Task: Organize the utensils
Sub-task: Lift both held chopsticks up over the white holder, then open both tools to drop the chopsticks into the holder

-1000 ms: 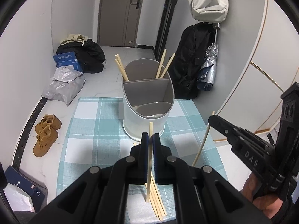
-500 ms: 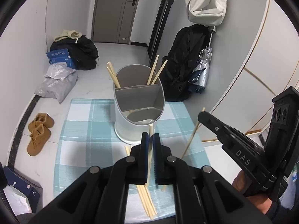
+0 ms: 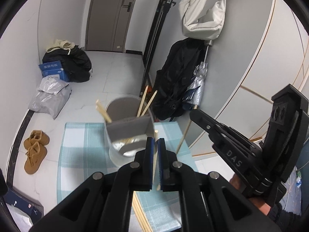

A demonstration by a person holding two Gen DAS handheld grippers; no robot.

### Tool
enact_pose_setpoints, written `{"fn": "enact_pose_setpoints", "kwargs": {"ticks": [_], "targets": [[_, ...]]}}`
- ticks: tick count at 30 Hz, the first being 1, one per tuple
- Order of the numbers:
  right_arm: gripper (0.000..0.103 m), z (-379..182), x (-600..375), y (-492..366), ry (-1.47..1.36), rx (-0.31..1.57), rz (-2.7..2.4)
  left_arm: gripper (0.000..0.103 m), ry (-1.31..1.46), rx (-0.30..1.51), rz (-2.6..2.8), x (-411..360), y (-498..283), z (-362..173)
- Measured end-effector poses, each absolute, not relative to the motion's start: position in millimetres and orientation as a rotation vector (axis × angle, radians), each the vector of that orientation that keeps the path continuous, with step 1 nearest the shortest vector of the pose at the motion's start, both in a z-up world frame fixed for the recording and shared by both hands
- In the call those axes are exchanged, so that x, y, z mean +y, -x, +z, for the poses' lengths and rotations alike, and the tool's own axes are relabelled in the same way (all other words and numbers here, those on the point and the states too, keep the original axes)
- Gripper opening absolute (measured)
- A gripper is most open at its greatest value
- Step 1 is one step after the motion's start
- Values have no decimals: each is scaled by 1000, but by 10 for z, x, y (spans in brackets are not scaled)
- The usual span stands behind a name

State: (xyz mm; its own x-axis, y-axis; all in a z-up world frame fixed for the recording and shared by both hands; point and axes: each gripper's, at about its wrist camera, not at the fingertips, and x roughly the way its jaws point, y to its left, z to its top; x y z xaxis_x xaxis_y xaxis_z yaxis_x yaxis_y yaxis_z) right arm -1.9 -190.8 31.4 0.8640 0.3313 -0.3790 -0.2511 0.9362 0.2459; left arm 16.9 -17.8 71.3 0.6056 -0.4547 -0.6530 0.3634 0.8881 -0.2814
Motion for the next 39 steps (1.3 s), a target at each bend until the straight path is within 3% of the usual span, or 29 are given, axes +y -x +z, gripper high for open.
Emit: {"fn": "enact_pose_setpoints", "kwargs": {"ticks": [14,21,39], "targets": [[3,1190,-1697,-339,-161,317,353,1,162,687,-500,-83,-568,1404],[3,1438,-1560,-652,-143,291,366,1,127,658,-460,-28,-816,1448],[3,879,-1516,-1322,-123,337,311,1,77,775,-452,37,-1345,889]]}}
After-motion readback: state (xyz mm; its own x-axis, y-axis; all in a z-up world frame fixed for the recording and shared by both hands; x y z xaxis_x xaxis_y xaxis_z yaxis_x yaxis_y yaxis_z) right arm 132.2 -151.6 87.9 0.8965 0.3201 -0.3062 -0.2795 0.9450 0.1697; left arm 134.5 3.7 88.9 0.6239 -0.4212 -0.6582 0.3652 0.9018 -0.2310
